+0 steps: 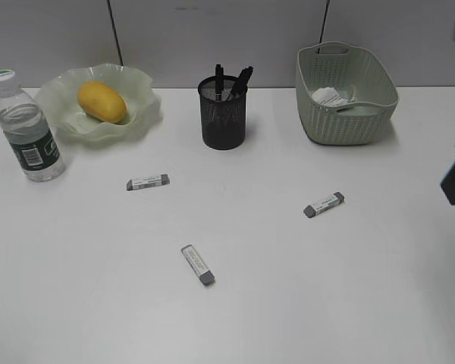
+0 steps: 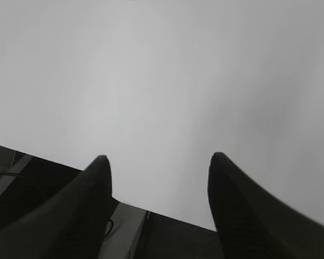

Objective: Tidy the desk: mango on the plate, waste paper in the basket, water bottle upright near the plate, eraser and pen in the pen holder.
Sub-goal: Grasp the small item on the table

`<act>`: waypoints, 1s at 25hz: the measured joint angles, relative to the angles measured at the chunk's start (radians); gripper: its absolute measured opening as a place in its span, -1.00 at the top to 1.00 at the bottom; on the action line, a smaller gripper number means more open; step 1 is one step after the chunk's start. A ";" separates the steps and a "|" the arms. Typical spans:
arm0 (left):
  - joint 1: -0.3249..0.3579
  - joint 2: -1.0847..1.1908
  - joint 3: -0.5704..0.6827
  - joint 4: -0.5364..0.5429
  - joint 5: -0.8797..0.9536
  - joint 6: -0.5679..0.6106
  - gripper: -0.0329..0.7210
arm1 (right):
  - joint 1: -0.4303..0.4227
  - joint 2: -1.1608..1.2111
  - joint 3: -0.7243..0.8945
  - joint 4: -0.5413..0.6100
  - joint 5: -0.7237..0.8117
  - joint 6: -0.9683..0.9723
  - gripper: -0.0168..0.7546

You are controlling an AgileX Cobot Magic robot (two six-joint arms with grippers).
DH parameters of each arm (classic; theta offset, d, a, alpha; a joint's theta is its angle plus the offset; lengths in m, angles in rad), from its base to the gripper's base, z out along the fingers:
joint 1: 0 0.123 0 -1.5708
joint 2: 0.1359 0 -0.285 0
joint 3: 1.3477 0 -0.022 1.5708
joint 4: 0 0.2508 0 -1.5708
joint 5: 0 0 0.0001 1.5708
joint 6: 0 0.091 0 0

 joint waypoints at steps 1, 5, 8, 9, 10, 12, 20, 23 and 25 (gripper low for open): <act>0.000 0.000 0.000 0.000 0.000 0.000 -0.02 | -0.008 -0.049 0.038 -0.001 -0.016 0.007 -0.23; 0.000 0.000 0.000 0.000 0.000 0.000 -0.02 | -0.014 -0.241 0.182 -0.011 -0.044 0.066 -0.23; 0.000 0.000 0.000 0.000 0.000 0.000 -0.02 | -0.014 -0.407 0.252 -0.037 -0.047 0.103 -0.23; 0.000 0.000 0.000 0.000 0.000 0.000 -0.02 | -0.014 -0.456 0.269 -0.047 -0.046 0.121 -0.23; 0.000 0.000 0.000 0.000 0.000 0.000 -0.02 | -0.014 -0.507 0.281 -0.065 -0.043 0.133 -0.23; 0.000 0.000 0.000 0.000 0.000 0.000 -0.02 | -0.014 -0.604 0.296 -0.088 -0.035 0.149 -0.23; 0.000 0.009 -0.002 -0.002 -0.006 0.000 -0.02 | -0.014 -0.922 0.376 -0.130 -0.022 0.153 -0.23; 0.000 0.043 -0.014 -0.005 -0.036 0.000 -0.02 | -0.014 -0.964 0.386 -0.132 -0.024 0.153 -0.23; 0.000 0.079 -0.021 -0.008 -0.096 0.000 -0.02 | -0.014 -0.966 0.388 -0.133 -0.029 0.153 -0.23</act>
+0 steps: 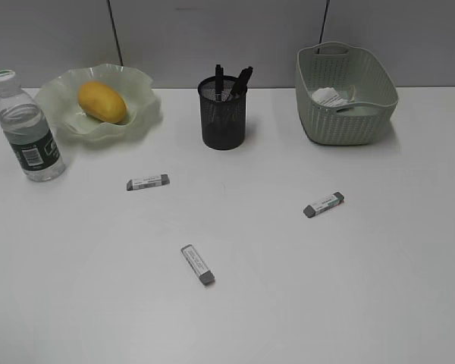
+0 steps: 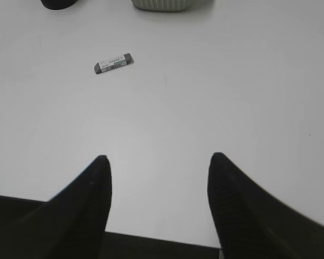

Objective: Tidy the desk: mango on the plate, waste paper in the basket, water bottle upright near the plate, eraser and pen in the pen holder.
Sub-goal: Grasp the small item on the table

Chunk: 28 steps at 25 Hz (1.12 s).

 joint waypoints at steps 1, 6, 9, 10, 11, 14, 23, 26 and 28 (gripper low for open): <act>0.000 0.024 -0.001 0.000 -0.032 0.000 -0.02 | 0.000 0.000 0.002 0.000 -0.007 0.000 -0.23; 0.000 0.197 -0.017 0.000 -0.194 0.020 -0.02 | 0.000 0.000 0.012 -0.001 -0.025 0.000 -0.23; 0.000 0.342 -0.046 -0.004 -0.264 0.048 -0.02 | 0.000 0.000 0.013 -0.001 -0.027 0.000 -0.23; 0.000 0.389 -0.058 -0.007 -0.284 0.051 -0.02 | 0.000 0.000 0.013 -0.001 -0.028 0.000 -0.23; 0.000 0.447 -0.074 -0.008 -0.301 0.053 -0.02 | 0.000 0.000 0.013 -0.001 -0.028 0.000 -0.23; 0.000 0.639 -0.133 -0.013 -0.326 0.057 -0.02 | 0.000 0.000 0.014 -0.001 -0.028 0.000 -0.23; 0.001 1.084 -0.410 -0.034 -0.302 0.100 -0.02 | 0.000 0.000 0.014 -0.003 -0.028 0.000 -0.23; 0.001 1.206 -0.522 -0.034 -0.258 0.104 -0.03 | 0.000 0.000 0.014 -0.003 -0.029 0.000 -0.23; 0.001 1.280 -0.595 -0.035 -0.223 0.108 -0.07 | 0.000 0.000 0.014 -0.003 -0.029 0.000 -0.23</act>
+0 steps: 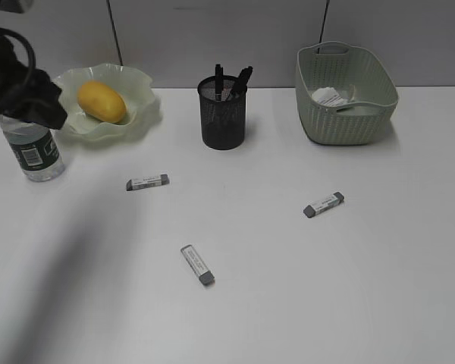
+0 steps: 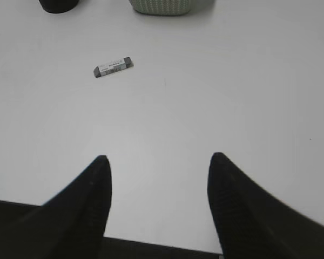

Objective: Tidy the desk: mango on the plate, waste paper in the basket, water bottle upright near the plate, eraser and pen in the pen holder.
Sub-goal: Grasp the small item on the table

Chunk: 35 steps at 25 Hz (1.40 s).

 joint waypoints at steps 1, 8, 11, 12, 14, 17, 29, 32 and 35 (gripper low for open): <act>0.000 0.038 -0.038 0.000 0.020 0.007 -0.10 | 0.000 0.000 0.000 0.000 0.000 0.001 -0.23; -0.026 0.263 -0.260 -0.045 0.153 0.114 -0.34 | 0.000 0.000 0.000 0.000 0.000 0.001 -0.23; -0.052 0.355 -0.346 -0.047 0.193 0.149 -0.36 | 0.000 0.000 0.000 0.000 0.000 0.001 -0.23; -0.062 0.386 -0.374 -0.047 0.203 0.158 -0.36 | 0.000 0.000 0.000 0.000 0.000 0.001 -0.23; -0.080 0.445 -0.427 -0.045 0.211 0.178 -0.36 | 0.000 0.000 0.000 0.000 0.000 0.001 -0.23; -0.097 0.522 -0.493 -0.044 0.236 0.204 -0.36 | 0.000 0.000 0.000 0.000 0.000 0.001 -0.23; -0.100 0.683 -0.558 0.000 0.236 0.358 -0.37 | 0.000 0.000 0.000 0.000 0.000 0.004 -0.23; -0.100 0.697 -0.560 0.000 0.208 0.422 -0.37 | 0.000 0.000 0.000 0.000 0.000 0.004 -0.23; -0.100 0.698 -0.561 0.000 0.174 0.476 -0.37 | 0.000 0.000 0.000 -0.001 0.000 0.004 -0.23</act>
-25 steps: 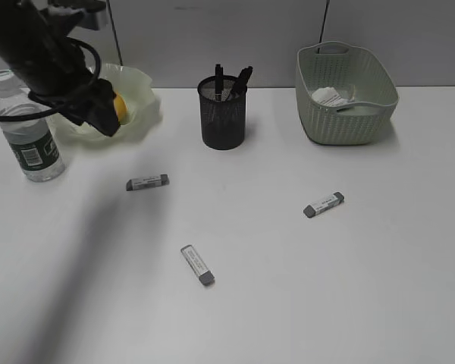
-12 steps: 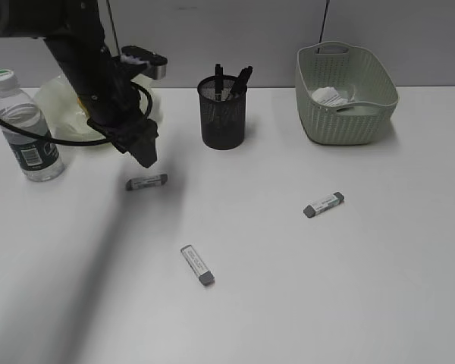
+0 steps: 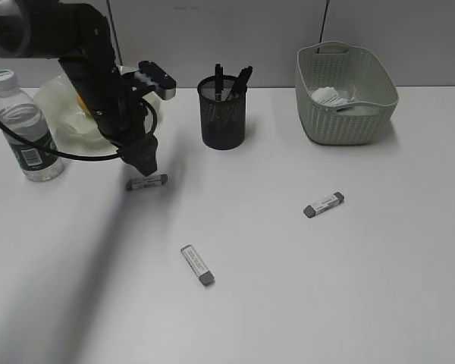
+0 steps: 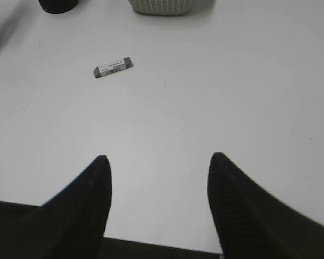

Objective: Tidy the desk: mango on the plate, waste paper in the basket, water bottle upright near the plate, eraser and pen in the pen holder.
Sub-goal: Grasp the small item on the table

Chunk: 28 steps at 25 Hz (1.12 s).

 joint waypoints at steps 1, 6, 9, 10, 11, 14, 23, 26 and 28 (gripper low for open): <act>0.000 0.000 0.000 0.000 -0.004 0.012 -0.37 | 0.000 0.000 0.000 0.000 0.000 0.000 -0.23; -0.009 0.003 0.000 -0.047 -0.008 0.105 -0.37 | 0.000 0.000 0.000 0.000 0.000 0.000 -0.23; -0.017 0.004 0.000 -0.058 -0.012 0.138 -0.37 | 0.000 0.000 0.000 0.000 0.000 0.000 -0.23; -0.018 0.007 0.000 -0.057 -0.012 0.143 -0.37 | 0.000 0.000 0.000 0.000 0.000 0.000 -0.23; -0.019 0.012 -0.001 -0.056 -0.016 0.146 -0.37 | 0.000 0.000 0.000 0.000 0.000 0.000 -0.23; -0.019 0.033 -0.001 -0.052 -0.025 0.149 -0.36 | 0.000 0.000 0.000 0.000 0.000 0.000 -0.23; -0.019 0.064 -0.001 -0.047 -0.040 0.138 -0.29 | -0.001 0.000 0.000 0.000 0.000 0.000 -0.23; -0.019 0.074 -0.001 -0.041 -0.042 0.133 -0.22 | -0.001 0.000 0.000 0.000 0.000 0.000 -0.23; -0.020 0.075 -0.002 -0.035 -0.042 0.127 -0.17 | -0.001 0.000 0.000 0.000 0.000 0.000 -0.23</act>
